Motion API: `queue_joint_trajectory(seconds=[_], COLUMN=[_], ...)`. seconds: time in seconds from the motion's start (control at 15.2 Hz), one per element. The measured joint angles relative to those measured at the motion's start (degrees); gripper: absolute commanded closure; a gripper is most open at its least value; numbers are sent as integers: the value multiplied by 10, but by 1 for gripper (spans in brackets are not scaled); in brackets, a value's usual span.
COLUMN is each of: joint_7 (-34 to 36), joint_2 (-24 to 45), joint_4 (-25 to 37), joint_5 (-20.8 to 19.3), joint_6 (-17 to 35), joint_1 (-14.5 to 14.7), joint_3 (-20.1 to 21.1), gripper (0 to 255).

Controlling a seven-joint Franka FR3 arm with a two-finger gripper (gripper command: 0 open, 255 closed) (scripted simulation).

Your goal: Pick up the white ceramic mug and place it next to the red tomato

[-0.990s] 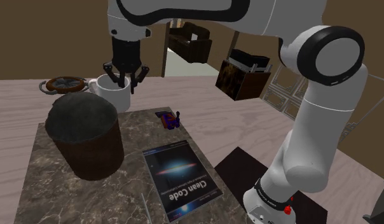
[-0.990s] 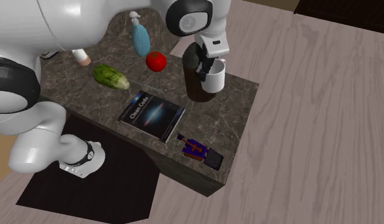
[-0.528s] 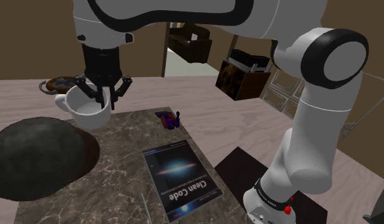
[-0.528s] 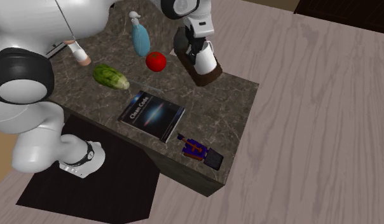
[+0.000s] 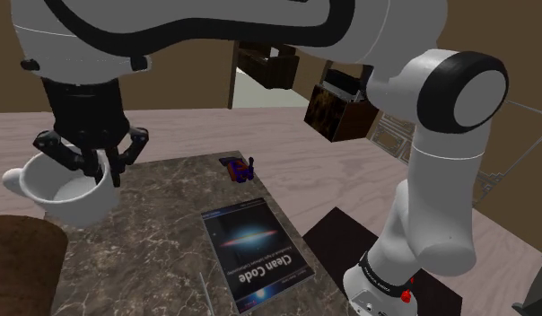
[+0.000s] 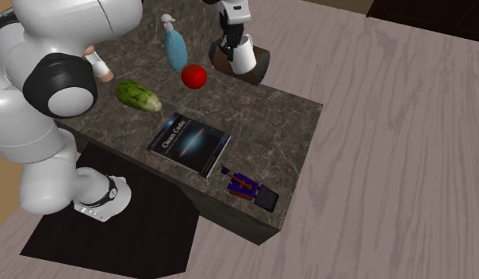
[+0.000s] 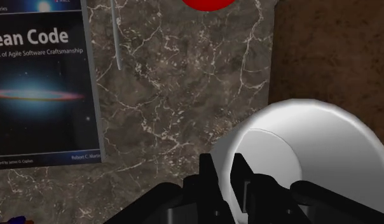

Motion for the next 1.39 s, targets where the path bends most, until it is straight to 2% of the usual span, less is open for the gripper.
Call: queue_joint_trajectory(seconds=[0.26,0.4,1.39], joint_7=[57,69,76], joint_2=[56,66,61], joint_4=[82,83,-41], joint_5=[-26,-30,-30], joint_6=[-29,-21,96], joint_1=[60,71,58], joint_3=[10,11,9], gripper=[255,255,255])
